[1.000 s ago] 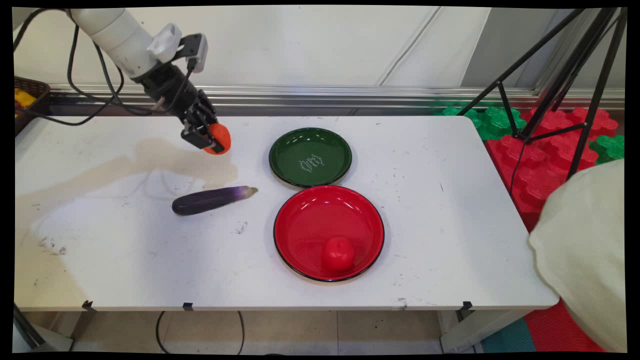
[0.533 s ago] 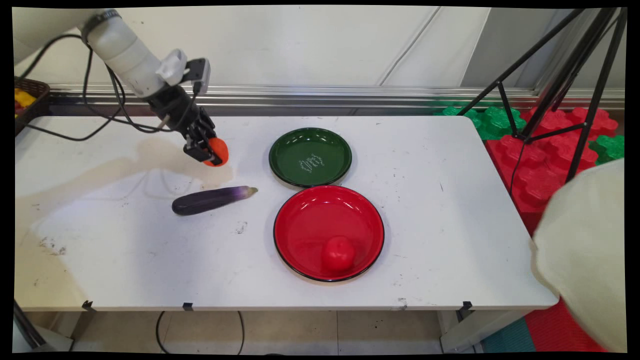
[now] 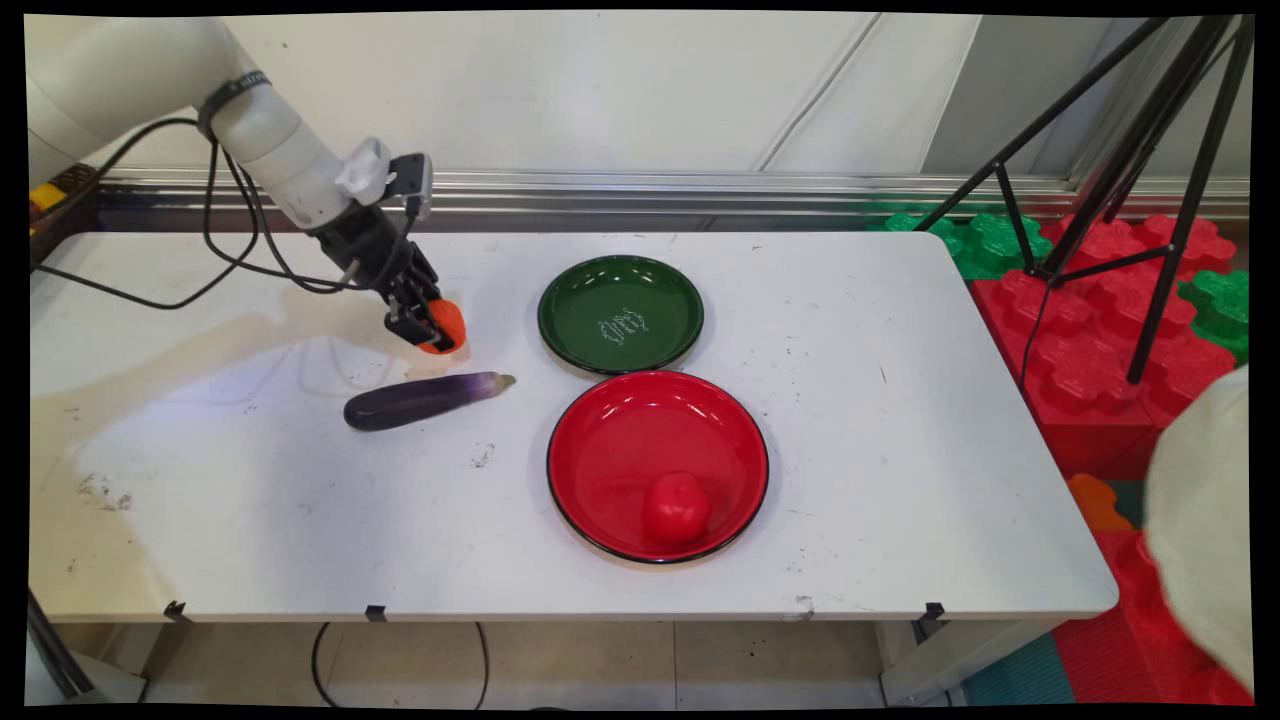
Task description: Place the picked object on the table
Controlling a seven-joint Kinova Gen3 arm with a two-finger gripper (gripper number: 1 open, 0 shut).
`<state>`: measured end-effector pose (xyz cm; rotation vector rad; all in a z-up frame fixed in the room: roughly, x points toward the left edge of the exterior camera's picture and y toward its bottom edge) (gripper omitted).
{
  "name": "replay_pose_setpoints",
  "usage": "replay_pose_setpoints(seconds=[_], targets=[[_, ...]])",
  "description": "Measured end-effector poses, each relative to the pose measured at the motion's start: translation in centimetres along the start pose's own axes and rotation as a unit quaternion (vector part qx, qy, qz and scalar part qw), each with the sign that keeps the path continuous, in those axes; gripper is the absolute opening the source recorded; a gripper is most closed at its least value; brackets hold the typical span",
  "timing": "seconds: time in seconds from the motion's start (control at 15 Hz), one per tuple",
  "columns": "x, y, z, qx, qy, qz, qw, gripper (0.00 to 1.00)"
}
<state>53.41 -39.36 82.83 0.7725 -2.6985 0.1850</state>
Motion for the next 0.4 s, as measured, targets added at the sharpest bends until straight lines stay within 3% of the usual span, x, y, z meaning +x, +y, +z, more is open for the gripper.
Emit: replay_pose_setpoints(seconds=[0.13,0.2,0.4], targets=[[-0.4,-0.3,0.9,-0.002,0.004,-0.011,0.9999,0.00],[-0.6,-0.4,1.2,-0.002,0.006,-0.017,0.9998,1.00],[-1.3,-0.5,1.6,-0.003,0.012,-0.030,0.9995,1.00]])
